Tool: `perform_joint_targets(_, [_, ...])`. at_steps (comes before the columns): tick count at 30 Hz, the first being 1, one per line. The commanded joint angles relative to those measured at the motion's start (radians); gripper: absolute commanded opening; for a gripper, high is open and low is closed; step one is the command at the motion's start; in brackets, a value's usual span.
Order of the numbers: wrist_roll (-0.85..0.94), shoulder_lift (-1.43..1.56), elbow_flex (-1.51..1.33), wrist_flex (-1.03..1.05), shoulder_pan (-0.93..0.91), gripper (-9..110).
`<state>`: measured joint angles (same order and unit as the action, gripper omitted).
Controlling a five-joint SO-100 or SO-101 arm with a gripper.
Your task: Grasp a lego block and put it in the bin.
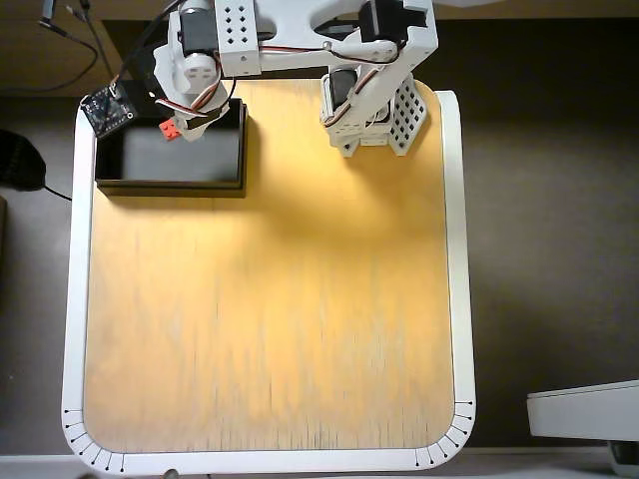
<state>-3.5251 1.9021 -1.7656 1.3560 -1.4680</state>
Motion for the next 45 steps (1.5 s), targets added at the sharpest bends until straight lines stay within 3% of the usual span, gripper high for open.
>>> perform_joint_targets(1, [-0.003,0.012,-0.046,-0.170,-0.012,0])
perform_joint_targets(4, [0.000,0.009,-0.106,-0.270,-0.014,0])
perform_joint_targets(17, [-0.037,-0.009,-0.126,-0.278,-0.025,1])
perform_joint_targets(25, [-0.074,-0.009,-0.153,-0.325,-0.035,19])
perform_joint_targets(32, [-0.104,0.023,-0.150,-0.325,-0.055,24])
perform_joint_targets(36, [-0.025,0.110,-0.137,-0.325,-0.006,24])
perform_joint_targets(45, [0.339,0.353,-0.055,-0.333,0.290,24])
